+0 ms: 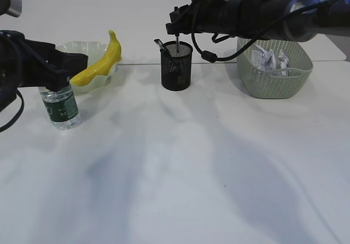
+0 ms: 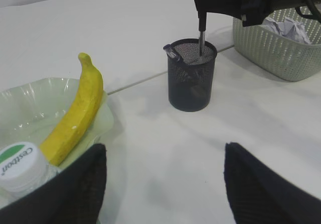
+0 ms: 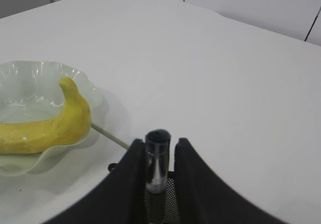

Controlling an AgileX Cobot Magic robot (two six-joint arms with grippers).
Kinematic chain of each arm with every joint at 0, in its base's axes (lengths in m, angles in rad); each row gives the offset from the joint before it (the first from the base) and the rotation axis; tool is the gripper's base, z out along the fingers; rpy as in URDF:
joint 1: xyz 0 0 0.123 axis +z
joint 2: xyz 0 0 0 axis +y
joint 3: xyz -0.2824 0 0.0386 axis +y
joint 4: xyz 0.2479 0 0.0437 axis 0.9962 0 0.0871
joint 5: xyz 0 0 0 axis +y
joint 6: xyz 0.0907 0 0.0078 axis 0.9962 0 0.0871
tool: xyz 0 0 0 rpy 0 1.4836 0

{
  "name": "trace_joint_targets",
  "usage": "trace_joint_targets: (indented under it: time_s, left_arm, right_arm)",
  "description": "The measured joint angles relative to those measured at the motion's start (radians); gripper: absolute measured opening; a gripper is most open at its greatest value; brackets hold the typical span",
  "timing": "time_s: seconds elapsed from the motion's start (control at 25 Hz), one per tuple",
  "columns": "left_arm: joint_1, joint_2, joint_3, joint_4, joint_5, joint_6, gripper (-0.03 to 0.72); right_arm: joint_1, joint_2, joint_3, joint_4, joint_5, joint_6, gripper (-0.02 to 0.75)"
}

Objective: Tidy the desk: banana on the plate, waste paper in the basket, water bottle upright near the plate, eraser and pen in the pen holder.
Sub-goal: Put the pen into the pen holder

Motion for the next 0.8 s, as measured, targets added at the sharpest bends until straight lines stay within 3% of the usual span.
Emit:
trace_joint_targets:
  time_s: [0.24,0.8]
  left_arm:
    - [0.0,0.0,0.0,0.0,-0.002,0.0,0.522]
    - [0.0,0.0,0.0,-0.023,-0.013,0.0,0.511]
  right_arm:
    - [0.0,0.0,0.0,0.0,0.004,0.011,0.3]
    - [0.0,-0.043,0.0,-0.002,0.008,0.033,0.32]
